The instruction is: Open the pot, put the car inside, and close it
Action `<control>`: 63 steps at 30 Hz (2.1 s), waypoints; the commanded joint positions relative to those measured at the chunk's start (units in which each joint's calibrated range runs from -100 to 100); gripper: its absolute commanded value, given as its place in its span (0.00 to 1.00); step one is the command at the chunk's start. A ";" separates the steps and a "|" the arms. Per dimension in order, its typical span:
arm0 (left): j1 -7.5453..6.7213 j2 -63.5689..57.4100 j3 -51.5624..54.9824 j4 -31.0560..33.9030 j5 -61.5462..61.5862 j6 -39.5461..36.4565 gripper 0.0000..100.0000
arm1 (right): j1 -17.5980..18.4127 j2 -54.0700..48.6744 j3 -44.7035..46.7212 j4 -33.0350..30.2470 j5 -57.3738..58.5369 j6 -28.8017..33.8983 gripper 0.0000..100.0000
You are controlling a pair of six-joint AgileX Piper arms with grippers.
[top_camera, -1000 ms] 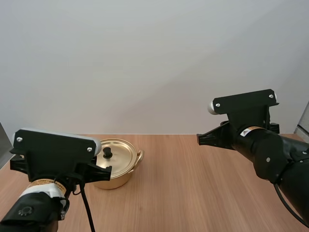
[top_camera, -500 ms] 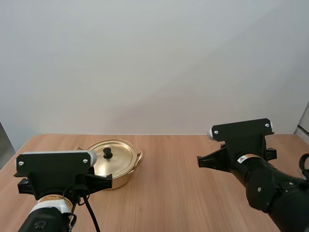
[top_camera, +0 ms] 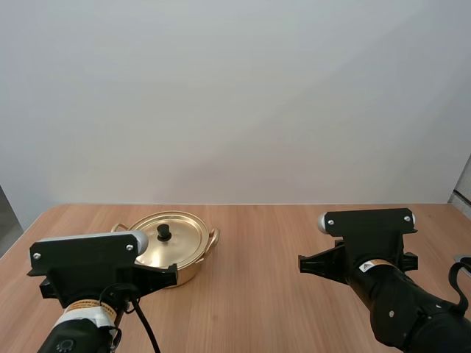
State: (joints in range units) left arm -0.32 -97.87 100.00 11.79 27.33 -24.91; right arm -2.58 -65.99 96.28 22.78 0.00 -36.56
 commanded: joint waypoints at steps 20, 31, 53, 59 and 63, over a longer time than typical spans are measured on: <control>0.02 0.04 0.00 2.61 -1.39 10.35 0.00 | 0.15 0.02 3.72 -1.69 -19.13 2.81 0.00; 0.02 0.04 0.00 2.28 -1.39 10.35 0.00 | 0.15 0.02 3.72 0.98 -19.17 2.99 0.00; 0.02 0.04 0.00 2.28 -1.39 10.35 0.00 | 2.39 -19.91 3.72 -2.95 -10.43 2.84 0.00; 0.02 0.04 0.00 2.28 -1.39 10.35 0.00 | 2.08 -34.01 3.72 -3.42 3.67 2.61 0.00; 0.02 0.04 0.00 2.28 -1.39 10.35 0.00 | 1.90 -31.98 3.72 -4.52 4.22 2.61 0.00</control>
State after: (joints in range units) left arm -0.32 -97.87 100.00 14.05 25.96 -14.57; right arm -0.65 -98.43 100.00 18.39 4.89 -33.97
